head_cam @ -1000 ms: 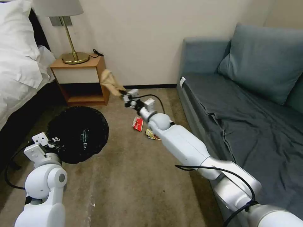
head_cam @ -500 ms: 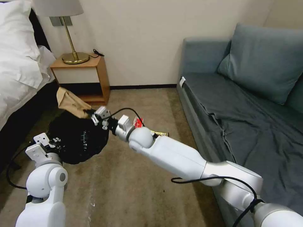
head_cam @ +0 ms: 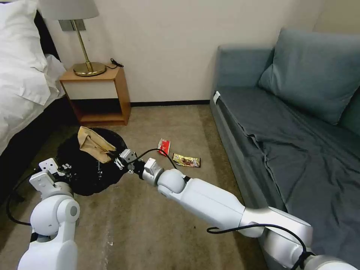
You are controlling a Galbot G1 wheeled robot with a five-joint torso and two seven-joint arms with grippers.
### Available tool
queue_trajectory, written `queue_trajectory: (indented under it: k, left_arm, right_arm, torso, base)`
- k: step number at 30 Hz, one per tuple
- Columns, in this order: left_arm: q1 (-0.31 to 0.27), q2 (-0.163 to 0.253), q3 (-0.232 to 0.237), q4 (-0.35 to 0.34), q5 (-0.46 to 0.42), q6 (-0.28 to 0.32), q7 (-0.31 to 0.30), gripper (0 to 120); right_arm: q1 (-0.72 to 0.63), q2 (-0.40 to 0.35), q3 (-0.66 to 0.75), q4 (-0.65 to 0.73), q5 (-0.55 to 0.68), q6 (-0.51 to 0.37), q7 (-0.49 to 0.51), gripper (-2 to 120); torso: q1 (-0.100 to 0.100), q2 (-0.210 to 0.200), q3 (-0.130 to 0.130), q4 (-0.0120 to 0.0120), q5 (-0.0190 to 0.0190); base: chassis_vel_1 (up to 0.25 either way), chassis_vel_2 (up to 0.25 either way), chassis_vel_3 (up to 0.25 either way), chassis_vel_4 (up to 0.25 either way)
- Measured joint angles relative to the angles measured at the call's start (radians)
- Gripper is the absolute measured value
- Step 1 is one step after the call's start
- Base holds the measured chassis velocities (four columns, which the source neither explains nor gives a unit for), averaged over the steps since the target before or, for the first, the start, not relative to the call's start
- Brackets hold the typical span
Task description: Pick up the trash bin, then pick up the garbage on the floor and place it into the trash bin.
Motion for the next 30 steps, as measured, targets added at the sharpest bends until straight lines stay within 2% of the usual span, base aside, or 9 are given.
queue_trajectory:
  k: [3,4,7,9,11,12,15,17,30]
  left_arm:
    - [-0.002,-0.001,0.002,0.001,0.001,0.0,0.0,1]
    - [-0.004,0.0,0.002,0.001,0.001,0.0,0.0,1]
    - [-0.005,0.0,0.001,0.003,0.001,-0.001,0.001,1]
    - [-0.006,0.0,-0.001,0.009,0.001,-0.004,0.001,1]
    - [-0.006,0.0,-0.002,0.01,0.001,-0.004,0.001,1]
    - [-0.007,0.0,-0.002,0.013,0.001,-0.006,0.002,1]
    - [-0.008,-0.001,-0.003,0.015,0.001,-0.007,0.002,1]
    - [-0.011,-0.002,-0.004,0.022,0.001,-0.009,0.002,1]
    - [-0.018,-0.004,-0.002,0.023,0.001,-0.009,0.0,1]
  right_arm:
    - [0.005,0.0,0.008,0.003,0.002,-0.001,0.0,40]
    - [0.009,0.0,0.014,0.005,0.004,-0.001,0.0,47]
    - [0.012,-0.001,0.022,0.01,0.007,-0.002,0.0,54]
    - [0.013,-0.007,0.026,0.023,0.009,-0.005,0.001,67]
    - [0.013,-0.009,0.026,0.026,0.009,-0.006,0.001,69]
    - [0.009,-0.013,0.025,0.033,0.01,-0.007,0.001,77]
    - [0.004,-0.014,0.024,0.035,0.009,-0.008,0.0,82]
    - [-0.005,-0.015,0.017,0.039,0.008,-0.008,0.0,96]
    - [0.018,-0.011,0.026,0.038,0.002,-0.006,-0.001,100]
  torso:
    - [0.0,0.0,0.0,0.0,0.0]
    - [0.0,0.0,0.0,-0.0001,0.0]
    - [0.0,0.0,0.0,0.0,0.0]
    - [0.0,0.0,0.0,0.0,0.0]
    - [0.0,0.0,0.0,0.0,0.0]
    - [0.0,0.0,0.0,-0.0001,0.0]
    - [0.0,0.0,0.0,-0.0001,0.0]
    - [0.0,0.0,0.0,-0.0001,0.0]
    - [0.0,0.0,0.0,0.0,0.0]
  base:
    - [0.0,0.0,0.0,0.0]
    - [0.0,0.0,0.0,0.0]
    - [0.0,0.0,0.0,0.0]
    - [0.0,0.0,0.0,0.0]
    - [0.0,0.0,0.0,0.0]
    - [0.0,0.0,0.0,0.0]
    - [0.0,0.0,0.0,0.0]
    - [0.0,0.0,0.0,0.0]
    - [0.0,0.0,0.0,0.0]
